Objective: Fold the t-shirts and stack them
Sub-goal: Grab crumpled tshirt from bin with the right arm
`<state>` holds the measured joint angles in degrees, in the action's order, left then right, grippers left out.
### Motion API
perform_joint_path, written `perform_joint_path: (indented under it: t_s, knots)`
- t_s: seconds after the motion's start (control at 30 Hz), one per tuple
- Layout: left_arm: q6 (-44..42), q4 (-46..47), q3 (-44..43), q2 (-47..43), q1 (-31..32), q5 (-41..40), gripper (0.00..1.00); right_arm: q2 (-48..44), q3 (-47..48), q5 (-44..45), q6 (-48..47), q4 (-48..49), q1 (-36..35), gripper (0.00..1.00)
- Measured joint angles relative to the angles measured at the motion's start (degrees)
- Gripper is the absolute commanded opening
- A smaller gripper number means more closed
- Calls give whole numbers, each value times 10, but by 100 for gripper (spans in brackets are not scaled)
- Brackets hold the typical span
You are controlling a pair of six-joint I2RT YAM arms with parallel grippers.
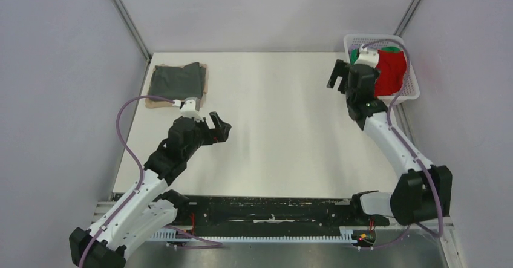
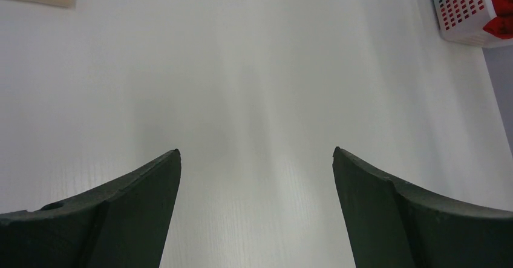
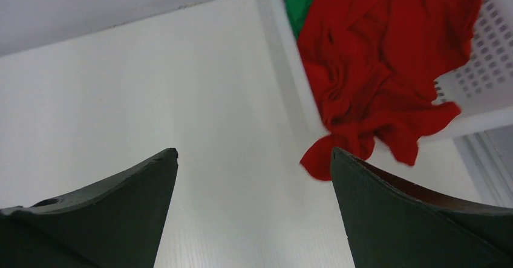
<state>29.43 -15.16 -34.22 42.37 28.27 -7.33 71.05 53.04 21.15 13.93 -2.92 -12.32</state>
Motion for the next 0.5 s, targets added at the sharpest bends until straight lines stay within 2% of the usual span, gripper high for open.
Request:
perform_joint_path:
  t_s: [0.1, 0.2, 0.27, 0.37, 0.5]
  knots:
    - [0, 1, 0, 1, 0, -2, 100, 75, 97, 3, -6, -28, 52, 99]
    - [0, 2, 0, 10, 0, -6, 100, 132, 153, -13, -4, -49, 120, 99]
    - [0, 3, 0, 18, 0, -7, 100, 168, 176, -29, -2, -60, 158, 99]
    - [0, 3, 0, 33, 0, -12, 100, 224, 211, -54, 0, -92, 199, 94]
    - [0, 3, 0, 51, 0, -16, 100, 274, 230, -75, 0, -128, 213, 91]
